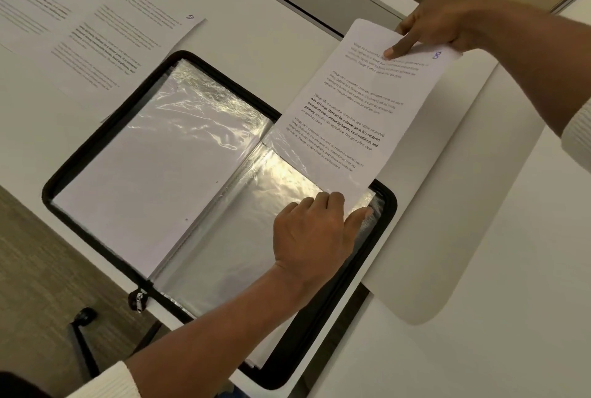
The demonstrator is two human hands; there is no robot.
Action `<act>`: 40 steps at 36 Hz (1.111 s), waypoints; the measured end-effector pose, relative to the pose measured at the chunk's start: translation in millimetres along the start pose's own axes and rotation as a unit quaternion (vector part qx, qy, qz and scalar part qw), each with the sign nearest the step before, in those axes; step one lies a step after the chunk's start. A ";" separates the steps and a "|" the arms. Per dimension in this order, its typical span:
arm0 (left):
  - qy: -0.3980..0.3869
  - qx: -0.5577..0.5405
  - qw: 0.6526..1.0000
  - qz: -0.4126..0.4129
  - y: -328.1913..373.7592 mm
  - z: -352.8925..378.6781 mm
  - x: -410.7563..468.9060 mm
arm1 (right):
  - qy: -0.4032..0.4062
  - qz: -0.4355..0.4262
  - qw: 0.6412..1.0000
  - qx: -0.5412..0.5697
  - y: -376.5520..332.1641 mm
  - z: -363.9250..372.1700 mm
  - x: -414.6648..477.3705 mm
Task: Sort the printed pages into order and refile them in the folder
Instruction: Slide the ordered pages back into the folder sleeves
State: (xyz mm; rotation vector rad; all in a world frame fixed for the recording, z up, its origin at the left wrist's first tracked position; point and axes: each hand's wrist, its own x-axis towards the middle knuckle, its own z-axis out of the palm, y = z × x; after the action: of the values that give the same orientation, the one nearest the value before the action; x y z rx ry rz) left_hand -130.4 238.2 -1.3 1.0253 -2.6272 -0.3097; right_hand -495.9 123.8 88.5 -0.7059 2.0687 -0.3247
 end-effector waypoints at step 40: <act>-0.226 -0.007 0.963 0.147 -30.7 23.6 -23.8 | -0.182 -0.105 0.967 -0.147 -7.8 135.9 -5.6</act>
State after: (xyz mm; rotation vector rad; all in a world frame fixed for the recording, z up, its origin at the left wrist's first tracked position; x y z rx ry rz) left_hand -103.0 234.4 -37.5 0.5951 -3.1245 -0.5453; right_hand -378.4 125.9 19.7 -1.0832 1.7087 0.0008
